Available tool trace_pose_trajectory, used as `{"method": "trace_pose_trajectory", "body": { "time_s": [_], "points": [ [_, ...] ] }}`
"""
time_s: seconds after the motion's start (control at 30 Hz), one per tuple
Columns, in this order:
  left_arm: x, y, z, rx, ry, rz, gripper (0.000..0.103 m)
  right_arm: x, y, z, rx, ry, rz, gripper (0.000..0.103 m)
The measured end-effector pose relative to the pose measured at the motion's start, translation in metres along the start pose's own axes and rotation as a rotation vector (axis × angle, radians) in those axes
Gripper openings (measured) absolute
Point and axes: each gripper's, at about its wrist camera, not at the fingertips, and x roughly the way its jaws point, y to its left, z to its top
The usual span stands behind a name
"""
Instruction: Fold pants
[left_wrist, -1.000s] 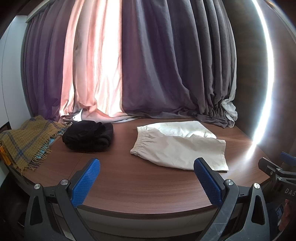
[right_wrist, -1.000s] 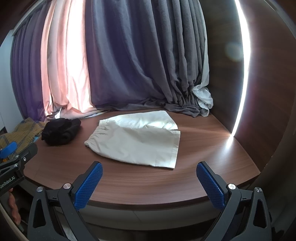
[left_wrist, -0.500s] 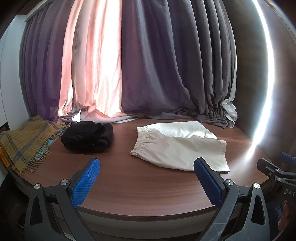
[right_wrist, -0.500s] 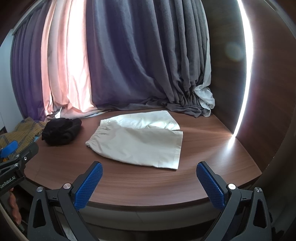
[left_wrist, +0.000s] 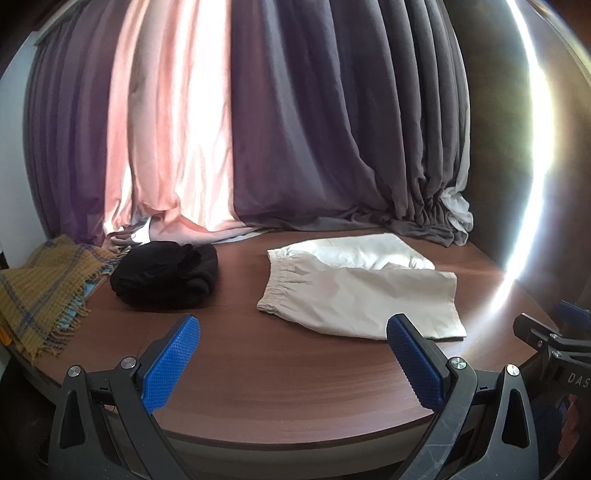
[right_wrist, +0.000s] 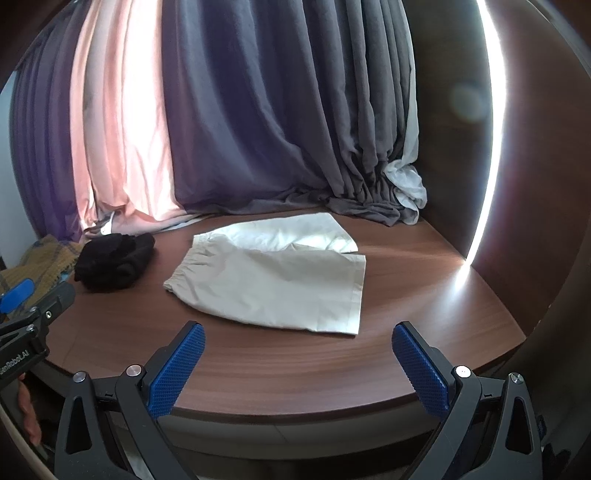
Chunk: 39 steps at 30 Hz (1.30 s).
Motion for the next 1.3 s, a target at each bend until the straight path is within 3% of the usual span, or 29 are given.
{"method": "trace_pose_trajectory", "body": {
  "time_s": [0.2, 0.67, 1.0, 1.3],
  "points": [
    [0.037, 0.004, -0.007, 0.087, 0.030, -0.055, 0.103, 0.032, 0.006, -0.008, 0.020, 0.052, -0.031, 0.102],
    [0.150, -0.005, -0.017, 0.408, 0.094, -0.206, 0.097, 0.123, 0.030, -0.026, -0.036, 0.144, -0.184, 0.102],
    [0.215, -0.018, -0.038, 0.508, 0.172, -0.290, 0.089, 0.172, 0.033, -0.032, -0.042, 0.203, -0.264, 0.101],
    [0.243, -0.034, -0.050, 0.596, 0.209, -0.321, 0.087, 0.199, 0.020, -0.040, -0.008, 0.246, -0.338, 0.099]
  ]
}}
